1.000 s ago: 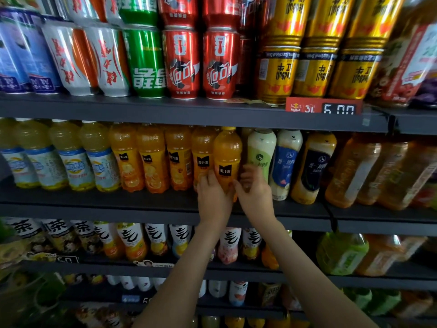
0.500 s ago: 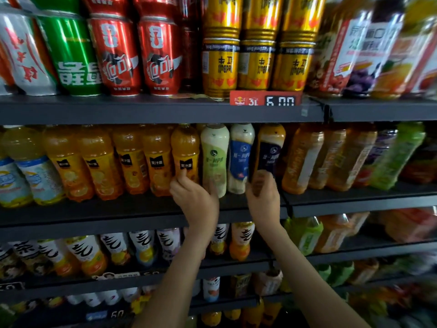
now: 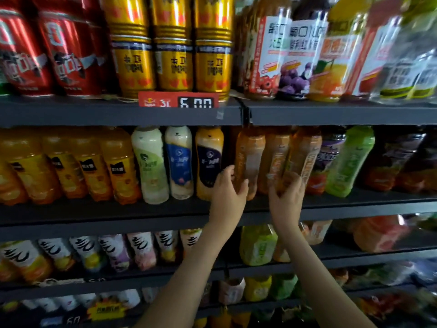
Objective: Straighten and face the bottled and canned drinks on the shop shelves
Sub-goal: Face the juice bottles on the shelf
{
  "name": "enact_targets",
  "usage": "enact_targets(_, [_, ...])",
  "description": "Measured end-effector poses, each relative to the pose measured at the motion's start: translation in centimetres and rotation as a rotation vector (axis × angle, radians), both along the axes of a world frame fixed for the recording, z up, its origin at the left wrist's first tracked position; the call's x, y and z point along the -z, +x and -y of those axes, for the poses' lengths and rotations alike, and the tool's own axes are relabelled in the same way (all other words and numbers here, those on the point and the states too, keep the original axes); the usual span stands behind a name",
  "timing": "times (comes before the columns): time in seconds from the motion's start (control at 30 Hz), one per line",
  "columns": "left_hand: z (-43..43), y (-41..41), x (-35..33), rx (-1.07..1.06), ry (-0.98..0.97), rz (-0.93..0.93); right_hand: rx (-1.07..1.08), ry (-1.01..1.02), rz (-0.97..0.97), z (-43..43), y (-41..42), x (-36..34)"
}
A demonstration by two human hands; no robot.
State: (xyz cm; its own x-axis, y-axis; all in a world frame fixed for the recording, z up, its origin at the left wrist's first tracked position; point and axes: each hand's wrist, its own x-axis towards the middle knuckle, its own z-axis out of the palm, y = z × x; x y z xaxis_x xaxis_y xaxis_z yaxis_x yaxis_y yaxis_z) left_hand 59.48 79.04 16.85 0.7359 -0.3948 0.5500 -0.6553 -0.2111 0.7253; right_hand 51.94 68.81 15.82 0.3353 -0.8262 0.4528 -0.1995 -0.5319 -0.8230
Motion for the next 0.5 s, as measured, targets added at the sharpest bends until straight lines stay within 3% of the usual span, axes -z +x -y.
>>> enact_targets(0.1, [2.7,-0.2,0.0,-0.069,0.039,-0.138,-0.003,0.024,-0.039,2.6,-1.5,0.2])
enact_targets(0.2, [4.1,0.3,0.3,-0.075,0.022,-0.239,-0.001,-0.005,0.049,4.2,-2.4,0.3])
enact_targets(0.5, [5.1,0.1,0.7,-0.121,0.033,-0.271,-0.04,-0.011,-0.034,7.4,-2.5,0.4])
